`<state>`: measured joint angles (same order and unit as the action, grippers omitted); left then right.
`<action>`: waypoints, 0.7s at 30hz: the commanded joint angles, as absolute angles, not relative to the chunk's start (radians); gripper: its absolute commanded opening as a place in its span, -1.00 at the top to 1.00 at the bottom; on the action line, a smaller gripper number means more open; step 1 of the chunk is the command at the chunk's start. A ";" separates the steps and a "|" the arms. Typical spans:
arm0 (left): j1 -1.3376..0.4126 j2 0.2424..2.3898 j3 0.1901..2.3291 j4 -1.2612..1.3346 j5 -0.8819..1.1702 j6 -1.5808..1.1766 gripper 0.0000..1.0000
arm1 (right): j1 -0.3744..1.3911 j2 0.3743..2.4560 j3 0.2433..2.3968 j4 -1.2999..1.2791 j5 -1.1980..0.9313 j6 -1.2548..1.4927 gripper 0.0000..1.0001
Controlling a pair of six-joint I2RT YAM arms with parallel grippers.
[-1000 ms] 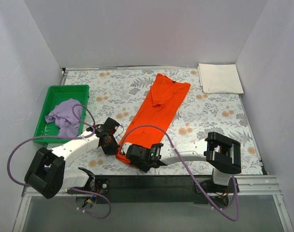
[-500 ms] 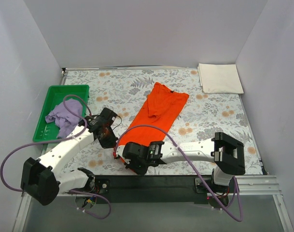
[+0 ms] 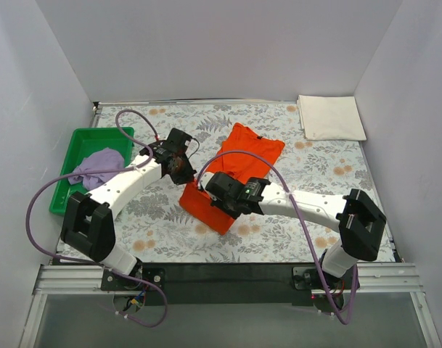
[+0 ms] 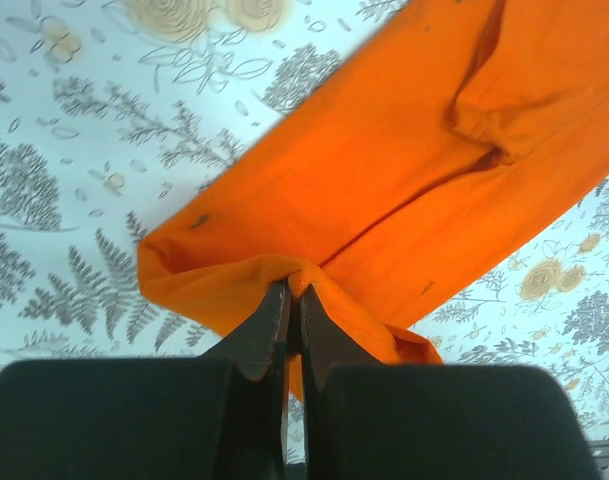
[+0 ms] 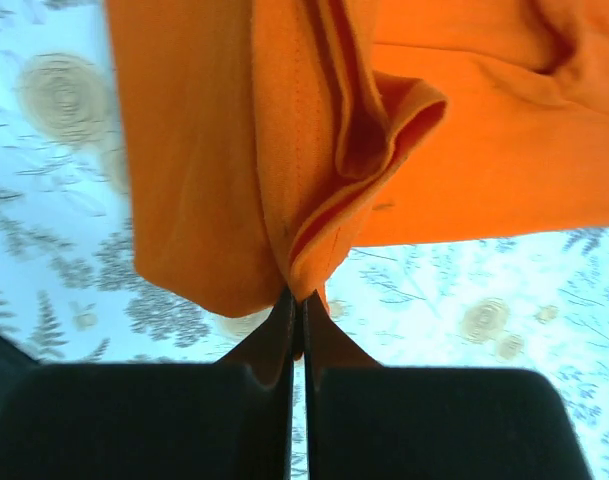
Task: Fold and stack the t-shirts
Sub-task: Fold the tshirt
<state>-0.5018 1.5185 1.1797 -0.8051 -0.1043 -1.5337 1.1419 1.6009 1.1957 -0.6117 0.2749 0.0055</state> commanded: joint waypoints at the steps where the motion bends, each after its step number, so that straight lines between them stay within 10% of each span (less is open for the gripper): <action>1: -0.494 1.539 1.213 -0.698 -0.107 -1.499 1.00 | 1.115 1.592 1.223 -0.643 0.389 -0.067 0.97; 21: -0.488 1.663 1.227 -0.506 -0.084 -1.482 1.00 | 1.049 1.664 1.141 -0.485 0.627 -0.169 0.97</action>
<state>-0.4988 1.6634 1.1931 -0.5449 -0.0677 -1.4952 1.0592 1.6527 1.1603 -0.5228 0.5652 -0.1474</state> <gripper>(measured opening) 0.034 0.013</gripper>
